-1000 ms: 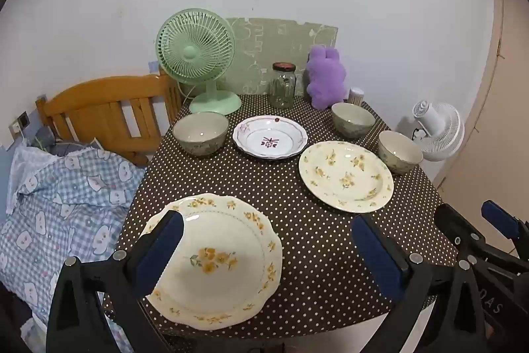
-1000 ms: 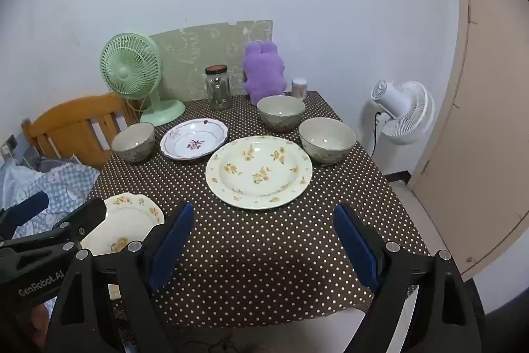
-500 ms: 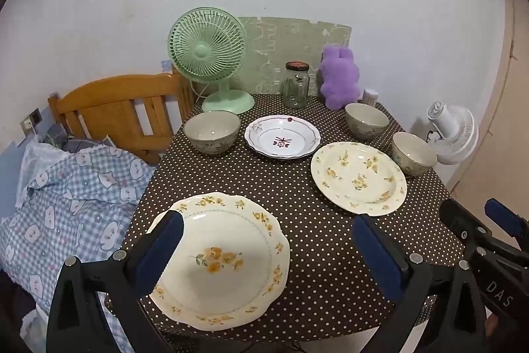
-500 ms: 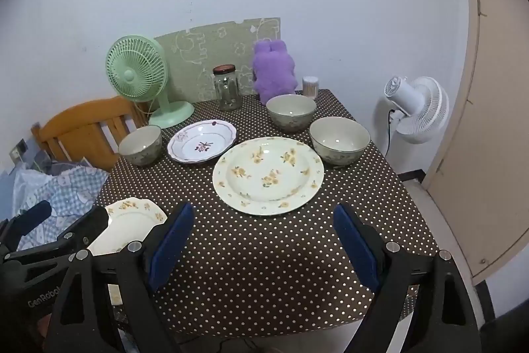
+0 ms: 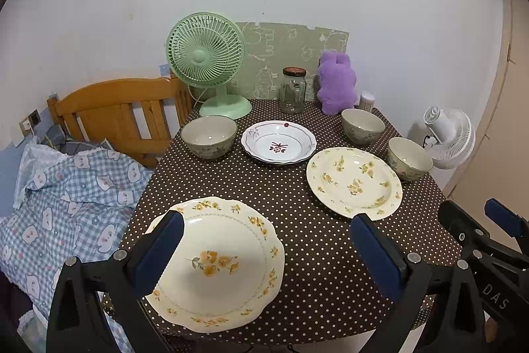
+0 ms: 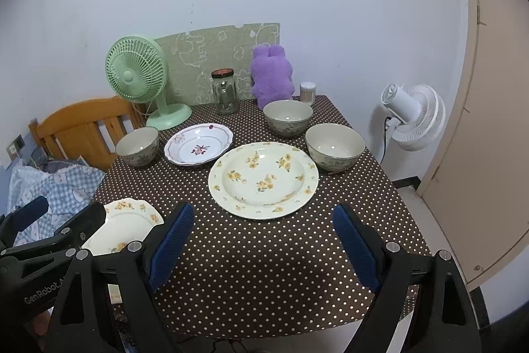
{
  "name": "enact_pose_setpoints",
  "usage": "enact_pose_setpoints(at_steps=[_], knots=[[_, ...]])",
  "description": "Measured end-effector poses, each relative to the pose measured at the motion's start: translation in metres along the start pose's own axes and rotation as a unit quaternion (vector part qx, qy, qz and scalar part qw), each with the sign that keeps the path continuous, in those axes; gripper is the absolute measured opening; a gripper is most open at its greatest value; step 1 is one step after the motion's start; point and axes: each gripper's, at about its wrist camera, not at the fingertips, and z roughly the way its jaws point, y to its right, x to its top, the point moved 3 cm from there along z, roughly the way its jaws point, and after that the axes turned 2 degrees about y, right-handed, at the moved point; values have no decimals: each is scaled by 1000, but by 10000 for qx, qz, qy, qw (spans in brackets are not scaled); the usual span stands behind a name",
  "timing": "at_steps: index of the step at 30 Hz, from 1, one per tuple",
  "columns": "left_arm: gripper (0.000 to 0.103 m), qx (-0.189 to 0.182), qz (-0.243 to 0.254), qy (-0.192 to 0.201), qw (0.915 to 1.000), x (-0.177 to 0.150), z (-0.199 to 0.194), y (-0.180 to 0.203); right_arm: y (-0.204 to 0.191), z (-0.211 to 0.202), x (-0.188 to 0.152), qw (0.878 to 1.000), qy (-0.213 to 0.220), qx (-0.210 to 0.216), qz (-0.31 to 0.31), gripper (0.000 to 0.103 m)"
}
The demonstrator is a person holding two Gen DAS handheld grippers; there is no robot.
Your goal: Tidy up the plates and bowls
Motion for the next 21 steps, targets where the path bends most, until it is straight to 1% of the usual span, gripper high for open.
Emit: enact_pose_setpoints(at_steps=[21], knots=[[101, 39, 66, 16, 10000, -5, -1, 3, 3, 0, 0, 10000, 21, -24, -44, 88]])
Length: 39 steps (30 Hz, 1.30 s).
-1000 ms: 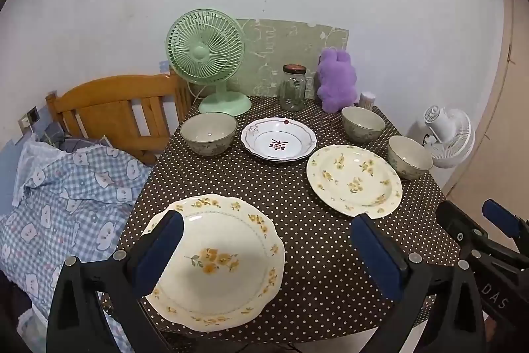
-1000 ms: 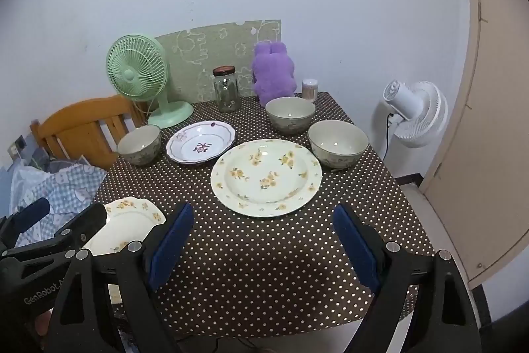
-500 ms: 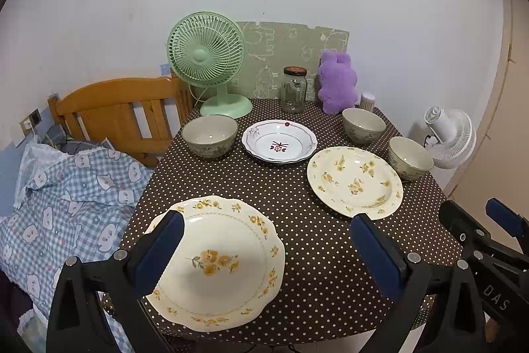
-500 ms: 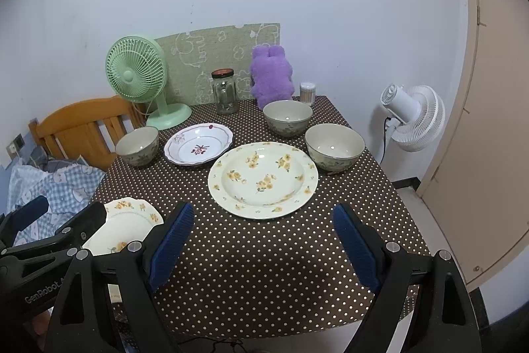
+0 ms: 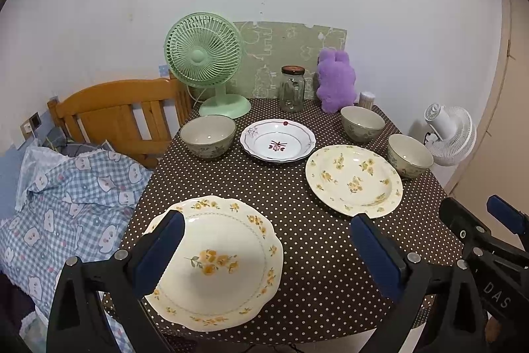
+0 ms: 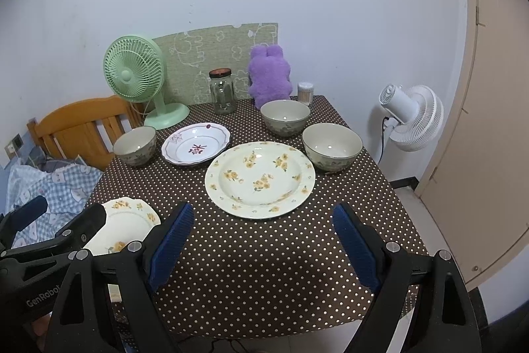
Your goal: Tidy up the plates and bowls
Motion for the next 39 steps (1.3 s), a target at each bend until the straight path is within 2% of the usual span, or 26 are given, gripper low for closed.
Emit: enact_pose_setpoints(at_steps=[39], knots=[[99, 75, -43, -46, 10000, 0, 1, 5, 9, 4, -1, 10000, -25, -35, -45, 88]])
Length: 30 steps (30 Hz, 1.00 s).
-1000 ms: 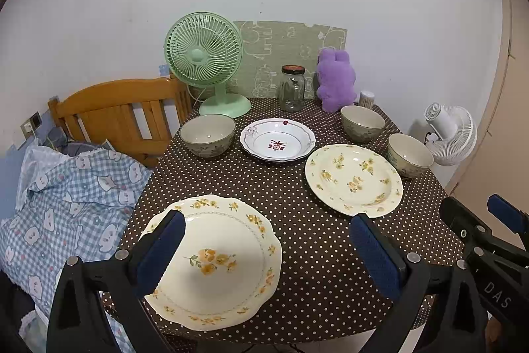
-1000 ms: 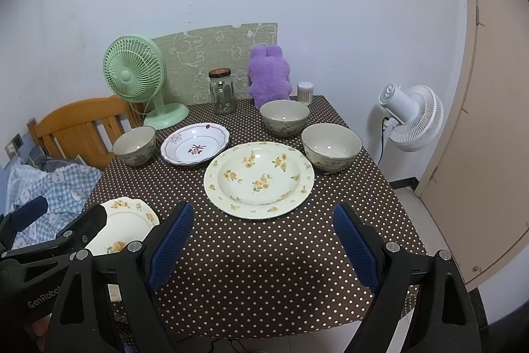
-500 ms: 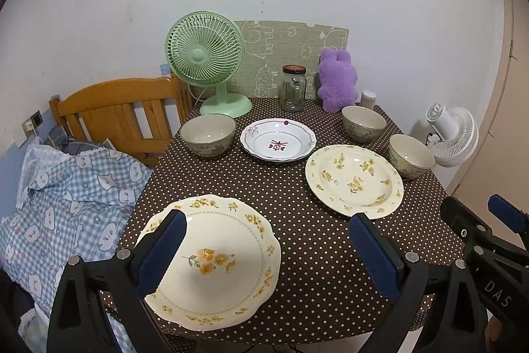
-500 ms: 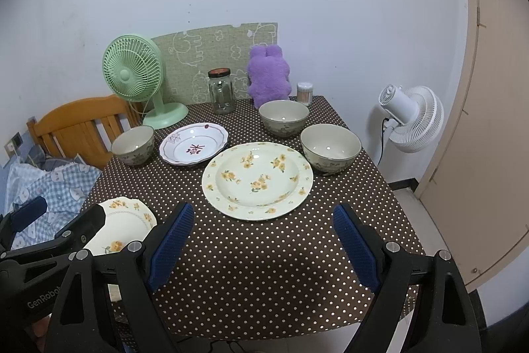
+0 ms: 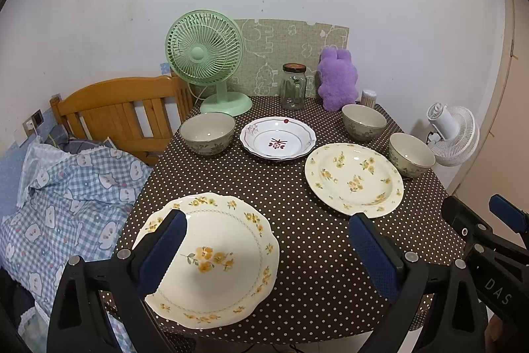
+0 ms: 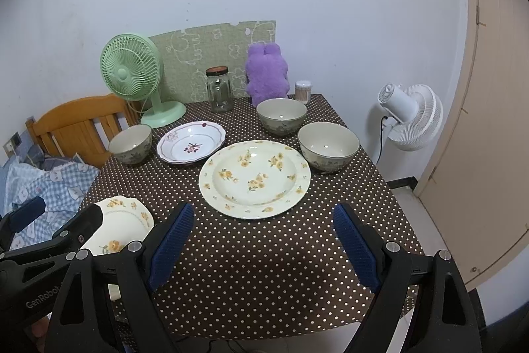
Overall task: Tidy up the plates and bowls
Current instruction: 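Move the left tool to the yellow-flower plate and grasp its rim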
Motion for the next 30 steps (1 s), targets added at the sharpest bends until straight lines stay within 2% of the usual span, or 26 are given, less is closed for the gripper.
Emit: enact_pose_setpoints(at_steps=[5, 12, 19, 30], knots=[[99, -64, 2, 49, 10000, 0, -1, 3, -1, 1, -1, 10000, 1, -39, -50, 88], [95, 128, -58, 24, 9999, 4, 1, -3, -12, 8, 6, 9997, -86, 160, -132, 88], [95, 362, -276, -180, 9988, 0, 15, -31, -41, 25, 4, 9985, -359, 288, -312, 88], [90, 402, -296, -596, 9970, -9, 53, -84, -103, 58, 1, 9963, -701, 385, -305, 88]])
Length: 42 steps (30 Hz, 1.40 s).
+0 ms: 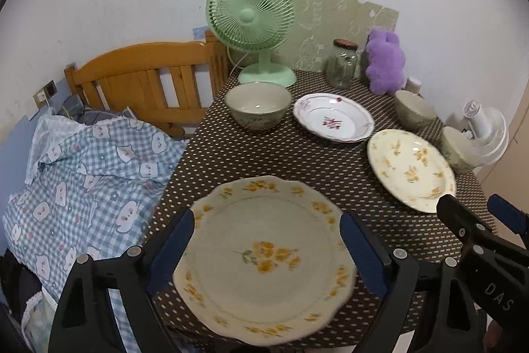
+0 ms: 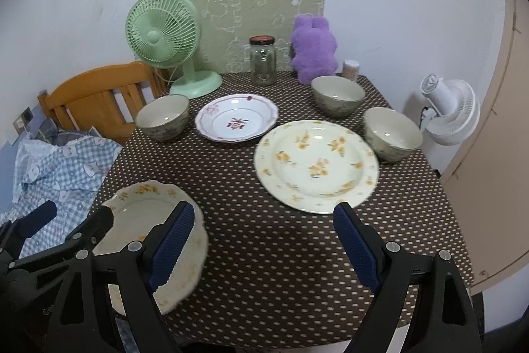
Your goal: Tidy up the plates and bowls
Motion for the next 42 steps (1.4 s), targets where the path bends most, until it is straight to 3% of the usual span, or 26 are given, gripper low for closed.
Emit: enact_pose_setpoints(at_steps=[19, 26, 32, 39, 42], knots=[[88, -39, 257, -1006, 9946, -20, 87, -69, -77, 85, -33, 9934, -1087, -223, 301, 84], [82, -285, 275, -1433, 9889, -34, 108, -72, -84, 107, -53, 9871, -1488, -442, 390, 80], [81, -424, 369, -1523, 9867, -36, 118, -71, -85, 119, -62, 9827, -1736, -447, 468, 70], [73, -561, 437, -1681, 9832, -37, 127, -67, -85, 130, -62, 9809, -1823, -439, 519, 66], [74, -436, 519, -1706, 9830, -38, 128, -63, -83, 135, -62, 9802, -1870, -409, 501, 64]])
